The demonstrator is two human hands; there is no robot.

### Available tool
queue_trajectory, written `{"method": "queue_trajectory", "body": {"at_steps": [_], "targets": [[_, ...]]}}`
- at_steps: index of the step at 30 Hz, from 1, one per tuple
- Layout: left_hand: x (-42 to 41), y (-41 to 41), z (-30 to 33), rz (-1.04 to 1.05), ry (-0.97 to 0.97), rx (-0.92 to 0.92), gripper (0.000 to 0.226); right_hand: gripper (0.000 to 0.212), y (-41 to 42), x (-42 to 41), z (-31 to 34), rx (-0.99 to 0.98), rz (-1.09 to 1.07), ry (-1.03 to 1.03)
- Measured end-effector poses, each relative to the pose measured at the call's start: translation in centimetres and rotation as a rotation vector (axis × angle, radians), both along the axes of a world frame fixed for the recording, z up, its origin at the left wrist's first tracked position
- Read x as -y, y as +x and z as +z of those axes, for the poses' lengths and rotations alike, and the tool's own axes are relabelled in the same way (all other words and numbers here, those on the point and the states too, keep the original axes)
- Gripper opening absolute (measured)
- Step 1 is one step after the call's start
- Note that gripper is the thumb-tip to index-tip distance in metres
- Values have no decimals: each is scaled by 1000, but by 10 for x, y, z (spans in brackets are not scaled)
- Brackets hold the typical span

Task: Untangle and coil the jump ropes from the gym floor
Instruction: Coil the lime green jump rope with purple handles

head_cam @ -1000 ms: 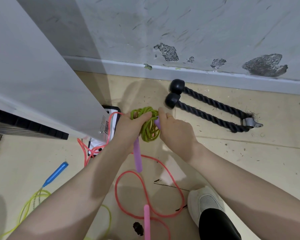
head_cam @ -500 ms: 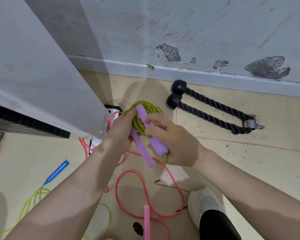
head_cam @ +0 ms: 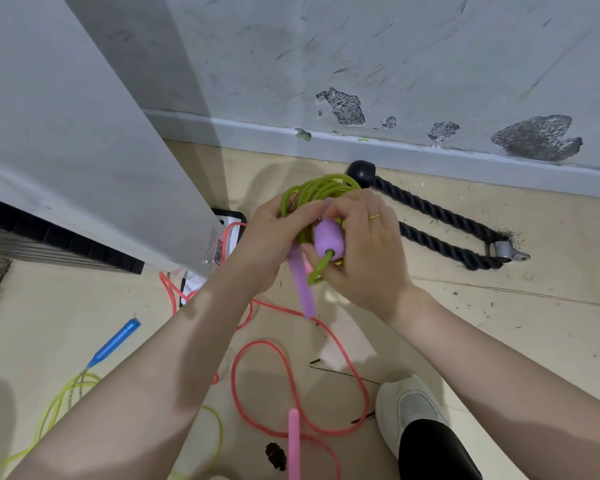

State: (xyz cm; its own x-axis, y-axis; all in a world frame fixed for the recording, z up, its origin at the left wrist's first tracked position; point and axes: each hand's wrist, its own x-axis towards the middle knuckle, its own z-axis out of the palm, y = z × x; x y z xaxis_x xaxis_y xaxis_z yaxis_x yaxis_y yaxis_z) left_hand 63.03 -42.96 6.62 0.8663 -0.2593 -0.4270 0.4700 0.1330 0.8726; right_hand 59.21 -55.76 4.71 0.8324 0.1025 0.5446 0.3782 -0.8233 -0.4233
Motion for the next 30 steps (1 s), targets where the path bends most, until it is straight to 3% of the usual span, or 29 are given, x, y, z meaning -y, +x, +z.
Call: {"method": "queue_trajectory", "body": {"at_steps": [4, 6, 9, 11, 15, 18, 20, 22, 25, 28, 30], "targets": [[1, -1, 3, -27, 27, 18, 7, 36, 6, 15, 5, 138, -93, -151], [2, 0, 7, -13, 4, 20, 11, 39, 9, 19, 10, -6, -5, 17], [4, 1, 13, -12, 28, 54, 26, 75, 14, 23, 19, -385, 230, 335], [5, 0, 15, -39, 73, 79, 32, 79, 16, 20, 22, -482, 231, 318], [1, -4, 13, -213, 104, 71, 40, 72, 20, 19, 29, -575, 12, 55], [0, -4, 11, -291, 139, 109, 39, 78, 23, 18, 31, -618, -16, -51], [-2, -3, 12, -271, 164, 125, 34, 88, 25, 25, 35, -742, 70, 13], [-9, -1, 12, -262, 134, 121, 34, 92, 28, 37, 43, -994, 218, 312], [-18, 3, 12, -319, 44, 120, 38, 62, 27, 47, 46, -1113, 295, 987], [-12, 4, 11, -332, 113, 161, 36, 29, 26, 38, 32, -1039, 237, 924], [-7, 3, 7, -310, 194, 160, 35, 21, 26, 33, 25, -995, 126, 817]]}}
